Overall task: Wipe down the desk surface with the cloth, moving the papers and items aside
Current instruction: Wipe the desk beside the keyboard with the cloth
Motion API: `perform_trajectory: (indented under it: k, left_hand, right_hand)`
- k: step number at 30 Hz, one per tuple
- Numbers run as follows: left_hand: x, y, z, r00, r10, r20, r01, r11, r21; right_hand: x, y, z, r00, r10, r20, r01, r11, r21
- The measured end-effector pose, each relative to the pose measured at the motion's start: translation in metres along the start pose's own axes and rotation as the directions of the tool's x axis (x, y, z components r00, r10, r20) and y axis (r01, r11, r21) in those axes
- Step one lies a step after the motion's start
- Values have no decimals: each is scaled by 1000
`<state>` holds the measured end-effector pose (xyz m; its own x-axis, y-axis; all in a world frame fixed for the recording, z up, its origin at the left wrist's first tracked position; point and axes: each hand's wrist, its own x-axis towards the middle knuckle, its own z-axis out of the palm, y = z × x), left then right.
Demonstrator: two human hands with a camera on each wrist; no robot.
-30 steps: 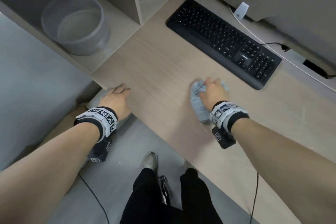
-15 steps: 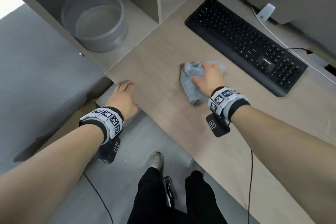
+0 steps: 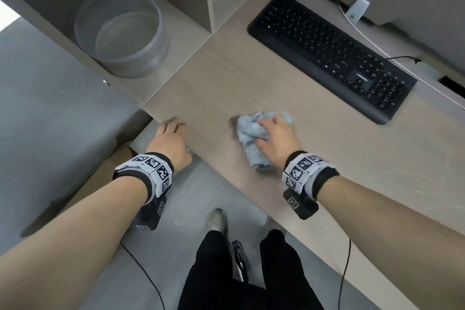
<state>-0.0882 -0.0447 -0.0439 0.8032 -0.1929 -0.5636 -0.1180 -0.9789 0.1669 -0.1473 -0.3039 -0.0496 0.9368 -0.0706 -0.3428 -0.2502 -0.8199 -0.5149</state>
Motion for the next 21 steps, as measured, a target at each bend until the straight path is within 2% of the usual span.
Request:
perform_trajectory:
  k: [2, 4, 6, 8, 9, 13, 17, 19, 21]
  left_hand:
    - [2, 5, -5, 1000, -30, -9, 30, 999, -21]
    - [4, 15, -9, 999, -19, -25, 19, 1000, -22]
    - [5, 28, -10, 998, 44, -38, -44, 999, 17]
    - [1, 42, -5, 992, 125, -12, -124, 990, 65]
    - [-1, 48, 0, 986, 168, 13, -169, 981, 93]
    - [-7, 55, 16, 972, 227, 58, -234, 950, 206]
    - [-12, 57, 17, 970, 229, 82, -242, 933, 265]
    - [-12, 56, 13, 966, 232, 116, -255, 929, 266]
    - [-11, 54, 7, 961, 244, 133, -271, 926, 264]
  right_hand:
    - [-5, 31, -30, 969, 218, -113, -213, 976, 50]
    - [-19, 63, -47, 909, 374, -183, -367, 927, 72]
    - [-38, 86, -54, 845, 495, -203, -489, 868, 85]
    - [-57, 95, -49, 805, 562, -189, -559, 826, 75]
    - [-66, 93, -41, 806, 563, -181, -563, 825, 61]
    - [-83, 43, 1, 908, 413, -70, -414, 910, 8]
    - [-92, -7, 41, 972, 210, 105, -221, 969, 108]
    - [-95, -8, 37, 979, 194, 68, -204, 959, 198]
    - [-96, 13, 17, 944, 322, -69, -297, 922, 251]
